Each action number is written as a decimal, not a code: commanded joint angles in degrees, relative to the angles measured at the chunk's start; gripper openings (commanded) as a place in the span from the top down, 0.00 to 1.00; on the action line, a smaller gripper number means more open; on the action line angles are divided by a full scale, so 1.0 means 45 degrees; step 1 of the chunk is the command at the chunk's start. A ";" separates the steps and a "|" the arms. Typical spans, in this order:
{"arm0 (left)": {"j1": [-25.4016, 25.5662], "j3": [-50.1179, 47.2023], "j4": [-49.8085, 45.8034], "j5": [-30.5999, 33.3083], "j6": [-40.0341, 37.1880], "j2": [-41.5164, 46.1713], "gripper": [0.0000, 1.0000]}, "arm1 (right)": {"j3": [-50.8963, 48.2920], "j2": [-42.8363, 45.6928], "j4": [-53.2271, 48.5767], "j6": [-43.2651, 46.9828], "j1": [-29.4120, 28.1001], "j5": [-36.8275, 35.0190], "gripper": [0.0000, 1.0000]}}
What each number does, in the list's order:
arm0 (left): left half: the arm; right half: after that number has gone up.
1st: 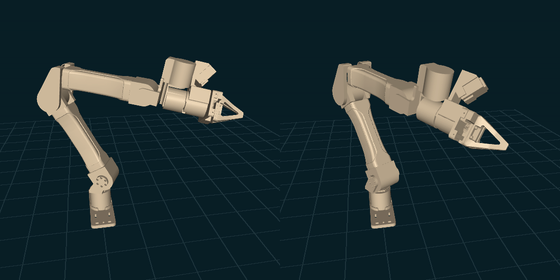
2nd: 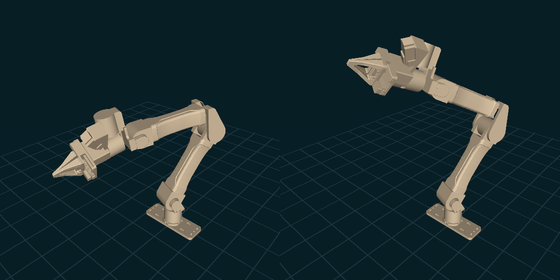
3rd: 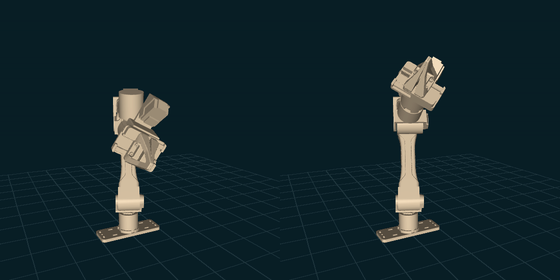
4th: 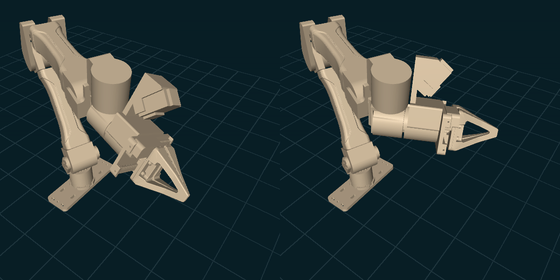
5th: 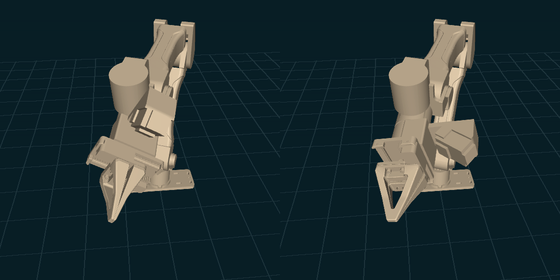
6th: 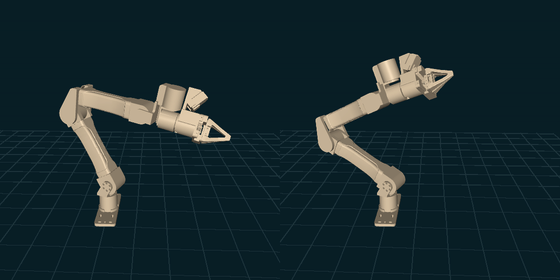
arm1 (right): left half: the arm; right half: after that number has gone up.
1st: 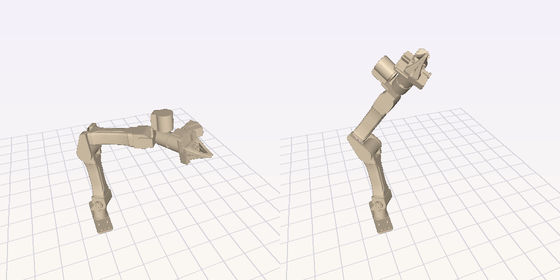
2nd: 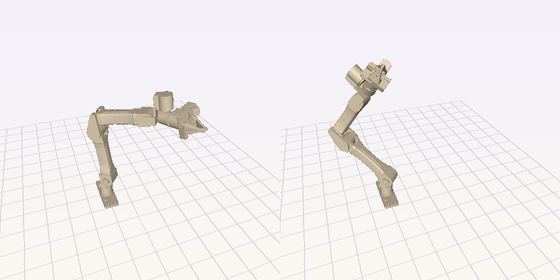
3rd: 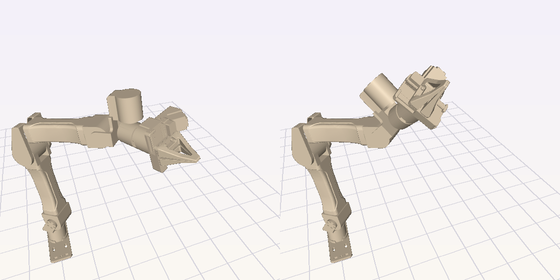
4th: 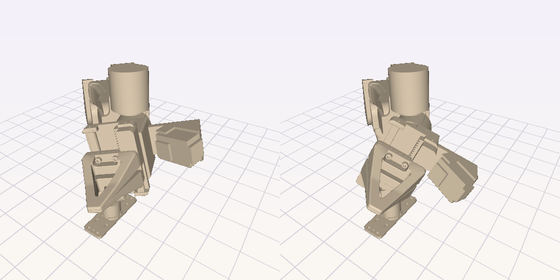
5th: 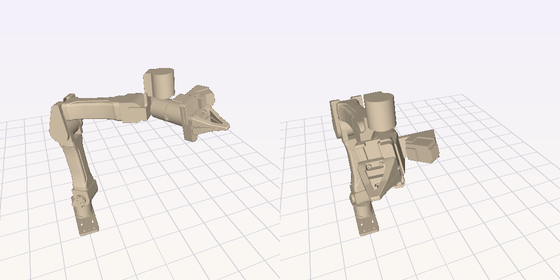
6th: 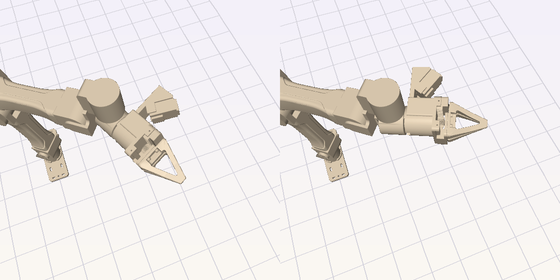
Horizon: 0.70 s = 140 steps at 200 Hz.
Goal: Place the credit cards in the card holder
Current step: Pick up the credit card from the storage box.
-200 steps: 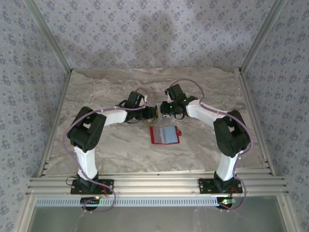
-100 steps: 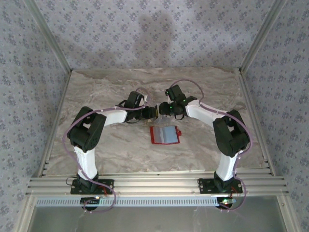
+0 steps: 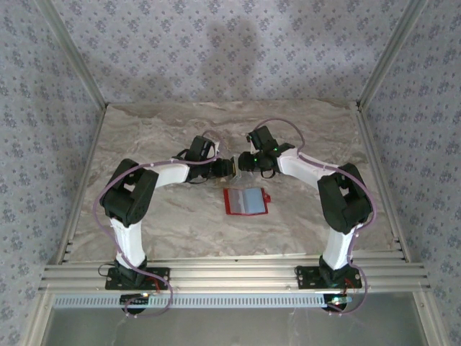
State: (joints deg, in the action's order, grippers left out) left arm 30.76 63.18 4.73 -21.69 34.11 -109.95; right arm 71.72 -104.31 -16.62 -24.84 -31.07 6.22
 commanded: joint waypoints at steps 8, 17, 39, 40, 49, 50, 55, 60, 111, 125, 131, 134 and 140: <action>-0.0092 0.0131 0.0101 -0.0238 0.0096 -0.0019 0.57 | -0.0060 0.0213 -0.0041 -0.0110 0.0053 0.0200 0.63; -0.0095 0.0136 0.0101 -0.0228 0.0093 -0.0029 0.57 | -0.0076 0.0240 -0.0027 -0.0144 0.0049 0.0230 0.63; -0.0089 0.0160 0.0081 -0.0238 0.0077 -0.0039 0.57 | -0.0108 0.0346 -0.0030 -0.0139 0.0056 0.0244 0.64; -0.0084 0.0160 0.0081 -0.0238 0.0077 -0.0039 0.57 | -0.0113 0.0347 -0.0023 -0.0142 0.0053 0.0242 0.64; -0.0099 0.0148 0.0081 -0.0228 0.0077 -0.0038 0.57 | -0.0158 0.0404 -0.0019 -0.0148 0.0071 0.0203 0.65; -0.0098 0.0154 0.0081 -0.0233 0.0077 -0.0038 0.57 | -0.0167 0.0421 -0.0018 -0.0160 0.0069 0.0201 0.65; -0.0108 0.0142 0.0081 -0.0238 0.0077 -0.0056 0.57 | -0.0191 0.0445 -0.0017 -0.0154 0.0078 0.0181 0.66; -0.0115 0.0142 0.0081 -0.0237 0.0077 -0.0058 0.57 | -0.0201 0.0473 -0.0016 -0.0161 0.0105 0.0179 0.66; -0.0144 0.0121 0.0081 -0.0238 0.0106 -0.0005 0.57 | -0.0460 0.0834 -0.0053 -0.0161 0.0147 -0.0108 0.74; -0.0169 0.0121 0.0062 -0.0238 0.0116 0.0001 0.57 | -0.0508 0.0937 -0.0069 -0.0172 0.0196 -0.0156 0.75; -0.0176 0.0120 0.0045 -0.0238 0.0116 0.0000 0.57 | -0.0528 0.0989 -0.0079 -0.0165 0.0191 -0.0206 0.76; -0.0191 0.0121 0.0042 -0.0238 0.0116 0.0000 0.57 | -0.0528 0.1012 -0.0086 -0.0159 0.0186 -0.0241 0.77; -0.0226 0.0120 0.0042 -0.0238 0.0126 0.0000 0.57 | -0.0547 0.1048 -0.0102 -0.0163 0.0186 -0.0286 0.78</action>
State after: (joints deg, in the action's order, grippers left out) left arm 30.35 63.18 4.73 -21.69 34.11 -109.95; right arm 69.91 -102.13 -16.43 -25.19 -30.63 6.17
